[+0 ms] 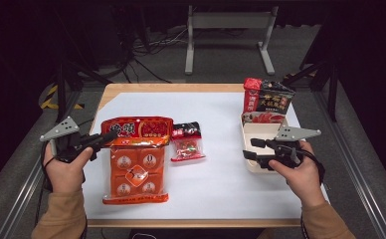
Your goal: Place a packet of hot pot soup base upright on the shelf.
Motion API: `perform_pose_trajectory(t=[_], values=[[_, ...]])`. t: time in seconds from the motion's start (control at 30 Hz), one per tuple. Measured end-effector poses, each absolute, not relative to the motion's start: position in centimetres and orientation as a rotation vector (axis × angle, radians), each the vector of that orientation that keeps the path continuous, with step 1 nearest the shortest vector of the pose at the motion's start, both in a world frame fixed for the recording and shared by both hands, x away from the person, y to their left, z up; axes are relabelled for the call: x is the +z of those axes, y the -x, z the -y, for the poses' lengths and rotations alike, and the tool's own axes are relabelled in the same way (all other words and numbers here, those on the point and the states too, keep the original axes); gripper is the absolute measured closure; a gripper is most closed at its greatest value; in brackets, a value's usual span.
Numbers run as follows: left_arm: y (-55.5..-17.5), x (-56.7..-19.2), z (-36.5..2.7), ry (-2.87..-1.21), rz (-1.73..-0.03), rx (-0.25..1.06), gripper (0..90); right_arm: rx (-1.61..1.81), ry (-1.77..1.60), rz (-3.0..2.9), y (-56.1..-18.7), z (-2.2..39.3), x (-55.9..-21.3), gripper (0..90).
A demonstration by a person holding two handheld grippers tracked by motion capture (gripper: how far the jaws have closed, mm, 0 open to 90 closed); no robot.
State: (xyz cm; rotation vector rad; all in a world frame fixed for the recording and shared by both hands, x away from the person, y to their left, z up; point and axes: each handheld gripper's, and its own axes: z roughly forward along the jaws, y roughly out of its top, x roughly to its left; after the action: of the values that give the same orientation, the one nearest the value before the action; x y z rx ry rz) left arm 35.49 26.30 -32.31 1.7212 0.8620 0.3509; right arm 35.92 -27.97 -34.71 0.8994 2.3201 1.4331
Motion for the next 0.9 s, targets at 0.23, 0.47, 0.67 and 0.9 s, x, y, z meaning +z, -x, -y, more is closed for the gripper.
perform_pose_trajectory(t=[0.23, 0.47, 0.67, 0.9], values=[[-34.5, -31.1, -25.4, -1.731, -0.788, 0.34, 90.0, 1.434, -0.886, -2.326, -35.8, 27.7, -34.6, 43.8], [-33.2, -29.8, -24.4, -1.745, -0.714, 0.349, 90.0, 1.427, -0.849, -2.353, -35.5, 26.8, -34.6, 43.8], [-32.6, -29.3, -24.1, -1.737, -0.677, 0.356, 90.0, 1.428, -0.831, -2.359, -35.2, 26.6, -34.4, 43.6], [-31.7, -28.6, -23.4, -1.723, -0.619, 0.355, 90.0, 1.425, -0.802, -2.392, -35.0, 25.8, -34.5, 43.8]])
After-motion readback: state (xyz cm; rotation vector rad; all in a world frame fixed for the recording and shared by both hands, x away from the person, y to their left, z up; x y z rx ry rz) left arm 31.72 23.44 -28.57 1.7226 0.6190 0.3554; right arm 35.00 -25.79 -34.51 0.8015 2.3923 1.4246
